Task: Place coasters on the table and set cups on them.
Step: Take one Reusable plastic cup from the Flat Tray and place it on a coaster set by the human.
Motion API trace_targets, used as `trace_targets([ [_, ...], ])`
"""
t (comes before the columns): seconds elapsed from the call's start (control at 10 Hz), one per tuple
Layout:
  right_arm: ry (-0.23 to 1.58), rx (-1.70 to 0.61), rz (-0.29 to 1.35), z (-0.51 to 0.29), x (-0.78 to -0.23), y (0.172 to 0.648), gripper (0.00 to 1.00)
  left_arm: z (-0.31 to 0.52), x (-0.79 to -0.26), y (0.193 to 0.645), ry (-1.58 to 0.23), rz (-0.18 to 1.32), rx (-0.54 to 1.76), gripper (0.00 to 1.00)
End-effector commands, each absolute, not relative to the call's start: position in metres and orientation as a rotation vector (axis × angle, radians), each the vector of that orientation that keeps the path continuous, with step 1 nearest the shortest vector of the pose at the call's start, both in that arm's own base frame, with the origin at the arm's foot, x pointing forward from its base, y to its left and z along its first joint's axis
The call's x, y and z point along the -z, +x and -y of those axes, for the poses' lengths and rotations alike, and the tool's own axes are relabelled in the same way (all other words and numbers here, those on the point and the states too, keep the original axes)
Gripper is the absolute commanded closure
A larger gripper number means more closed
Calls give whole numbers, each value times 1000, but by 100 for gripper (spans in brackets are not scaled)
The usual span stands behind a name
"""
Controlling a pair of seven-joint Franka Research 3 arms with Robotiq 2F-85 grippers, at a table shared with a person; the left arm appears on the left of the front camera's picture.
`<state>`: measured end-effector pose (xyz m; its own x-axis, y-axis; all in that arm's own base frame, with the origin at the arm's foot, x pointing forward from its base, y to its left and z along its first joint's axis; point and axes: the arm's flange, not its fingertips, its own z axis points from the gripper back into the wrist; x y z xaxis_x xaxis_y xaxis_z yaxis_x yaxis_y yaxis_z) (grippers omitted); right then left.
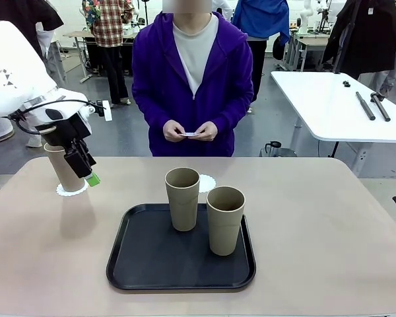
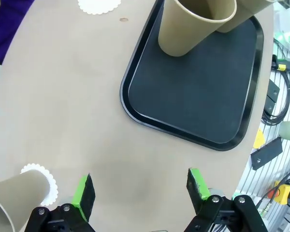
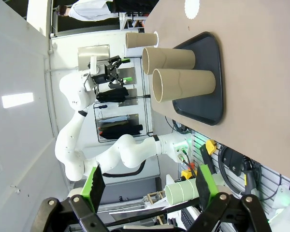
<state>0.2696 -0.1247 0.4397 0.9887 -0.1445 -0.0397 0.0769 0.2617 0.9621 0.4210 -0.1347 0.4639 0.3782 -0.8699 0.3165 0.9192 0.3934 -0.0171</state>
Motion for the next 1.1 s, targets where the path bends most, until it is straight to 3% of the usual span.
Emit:
trace_targets([
  [0.0,1308,150,62,124,-440,269,0,132,-467,413,-184,280,1146,0],
  [0.2,1308,150,62,124,-440,269,0,132,-469,420,-200,286,1150,0],
  [0.3,1308,150,62,124,-440,269,0,117,-450,422,-440,370,1258,0],
  [0.5,1308,150,62,124,-440,269,0,105,-435,424,-792,586,1251,0],
  [0.7,1308,150,62,124,-440,269,0,101,-407,425,-997,759,1228,0],
  [1.0,1308,150,62,124,-440,269,0,112,-358,423,-1050,973,1237,0],
])
